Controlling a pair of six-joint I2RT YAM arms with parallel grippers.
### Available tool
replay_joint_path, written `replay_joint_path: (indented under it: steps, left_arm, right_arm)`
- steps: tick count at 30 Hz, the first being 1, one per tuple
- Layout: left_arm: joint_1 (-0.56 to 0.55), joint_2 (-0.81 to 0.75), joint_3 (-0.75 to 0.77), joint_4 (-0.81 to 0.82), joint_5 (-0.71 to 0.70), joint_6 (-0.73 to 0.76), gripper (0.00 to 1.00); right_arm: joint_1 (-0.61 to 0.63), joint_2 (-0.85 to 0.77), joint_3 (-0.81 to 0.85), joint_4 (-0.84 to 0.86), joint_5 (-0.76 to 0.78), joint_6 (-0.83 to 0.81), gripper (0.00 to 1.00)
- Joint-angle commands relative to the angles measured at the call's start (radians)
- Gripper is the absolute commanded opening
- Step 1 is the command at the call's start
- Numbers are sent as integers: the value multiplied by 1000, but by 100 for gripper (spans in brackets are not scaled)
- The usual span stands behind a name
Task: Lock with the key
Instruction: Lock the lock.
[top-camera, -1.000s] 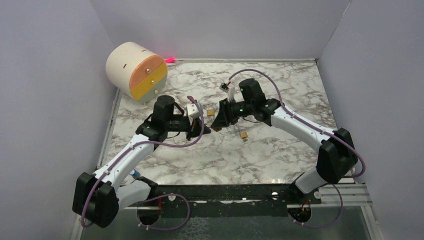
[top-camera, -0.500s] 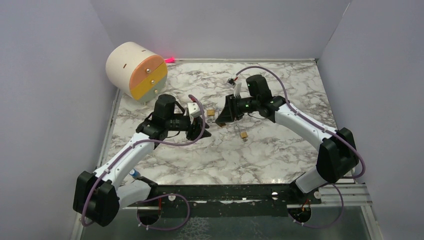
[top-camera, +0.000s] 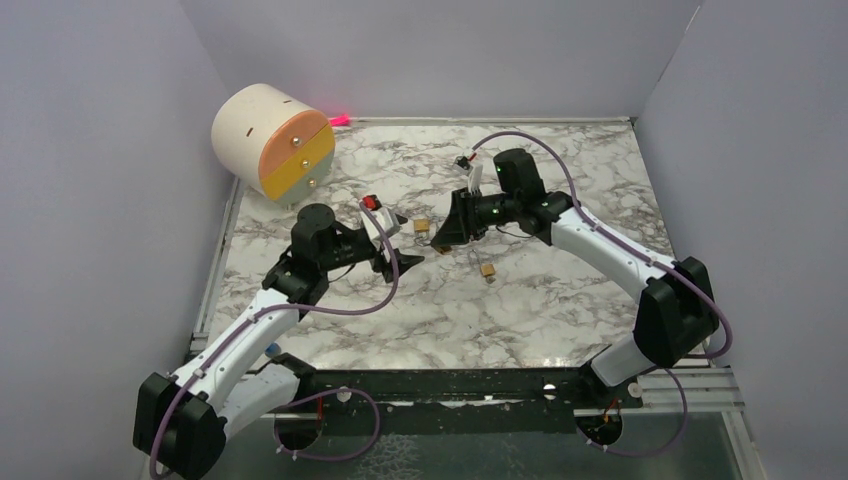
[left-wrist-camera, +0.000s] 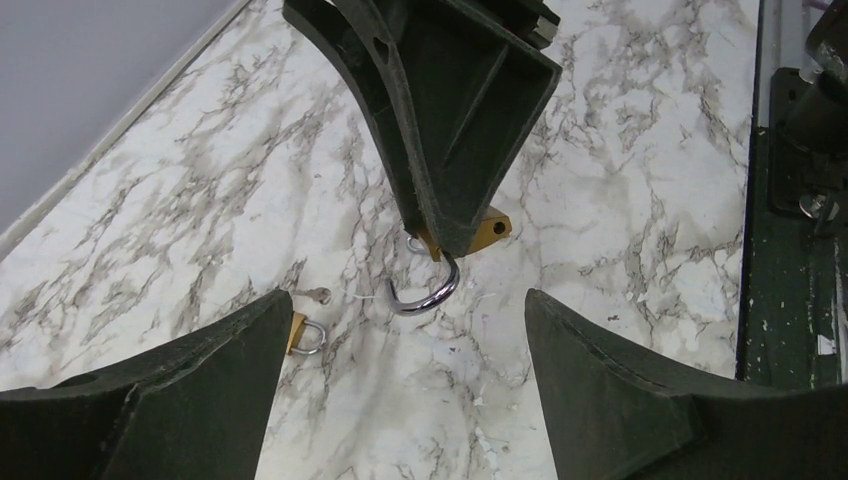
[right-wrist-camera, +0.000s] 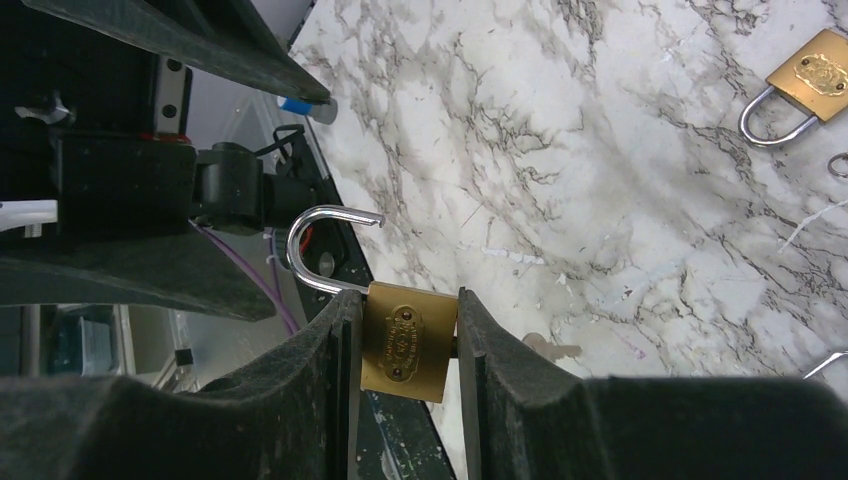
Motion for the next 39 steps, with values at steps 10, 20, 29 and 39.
replay_joint_path:
  steps: [10,20,29,39]
  left_arm:
    - [-122,89,2,67,-91,171,77]
    - [-122,92,22,66,-56,157,23]
    - [-122,81,61,35,-17,136,9]
    - [-122,146,147,-54,121,63,0]
  right_arm:
    - [2,-58,3,51,-63,-9,1]
    - [2,-53,-2,51,-71,-14,1]
    - [2,-37,-2,47,-79,-14,1]
    - [2,-22,14,14,-9,-26,3]
